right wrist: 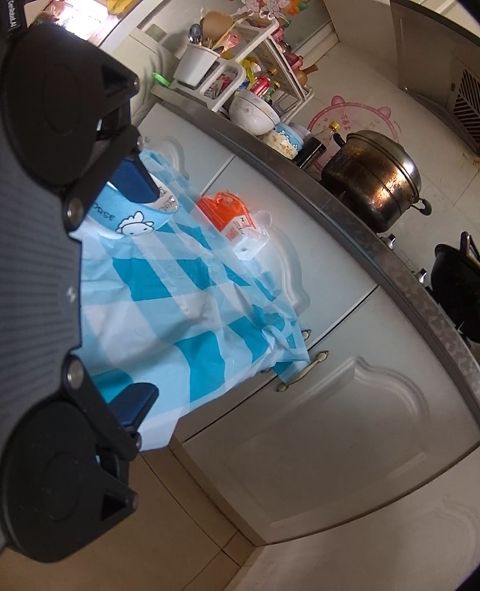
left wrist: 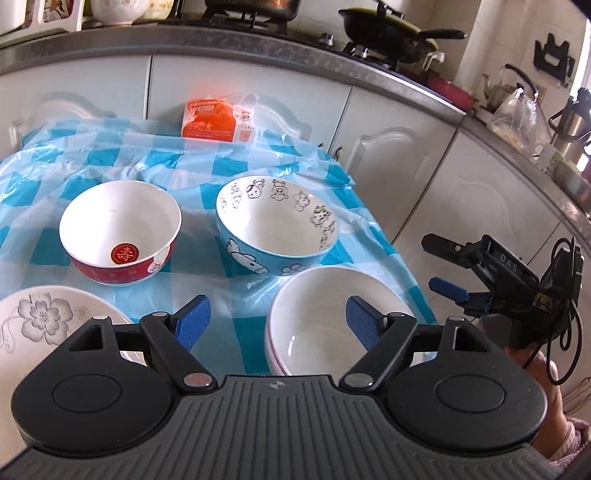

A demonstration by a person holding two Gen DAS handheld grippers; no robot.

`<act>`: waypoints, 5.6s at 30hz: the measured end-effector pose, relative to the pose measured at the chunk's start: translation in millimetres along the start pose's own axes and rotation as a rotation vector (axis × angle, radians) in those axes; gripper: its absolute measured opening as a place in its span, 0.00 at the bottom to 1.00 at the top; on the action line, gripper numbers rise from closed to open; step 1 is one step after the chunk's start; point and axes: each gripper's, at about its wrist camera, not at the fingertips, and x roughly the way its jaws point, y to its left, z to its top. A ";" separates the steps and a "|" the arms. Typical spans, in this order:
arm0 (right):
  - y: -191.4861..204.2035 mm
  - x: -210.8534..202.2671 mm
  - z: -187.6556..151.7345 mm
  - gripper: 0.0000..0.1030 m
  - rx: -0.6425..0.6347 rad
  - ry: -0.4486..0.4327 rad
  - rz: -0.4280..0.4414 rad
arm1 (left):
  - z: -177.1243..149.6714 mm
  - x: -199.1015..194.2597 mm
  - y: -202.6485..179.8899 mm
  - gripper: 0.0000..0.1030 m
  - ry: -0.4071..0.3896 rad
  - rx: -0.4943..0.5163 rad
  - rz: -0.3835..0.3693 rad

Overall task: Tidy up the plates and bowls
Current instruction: 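Withdraw both grippers up and away from the pink-rim bowl, then move both grippers toward the blue cartoon-print bowl, then grasp the blue cartoon bowl's rim with both grippers, then lift the blue cartoon bowl with both grippers and carry it over the pink-rim bowl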

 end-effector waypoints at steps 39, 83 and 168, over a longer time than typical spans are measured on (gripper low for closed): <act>135.9 -199.7 -102.7 0.99 -0.194 -0.063 -0.178 | -45.1 -145.3 -30.8 1.00 -0.296 0.122 0.176; 127.6 0.8 -4.8 0.99 -0.247 0.132 -0.252 | 77.8 40.7 8.1 1.00 -0.204 0.183 0.243; 76.7 120.1 -2.6 0.78 0.112 0.442 0.077 | 110.8 169.3 45.4 0.32 0.189 0.000 -0.030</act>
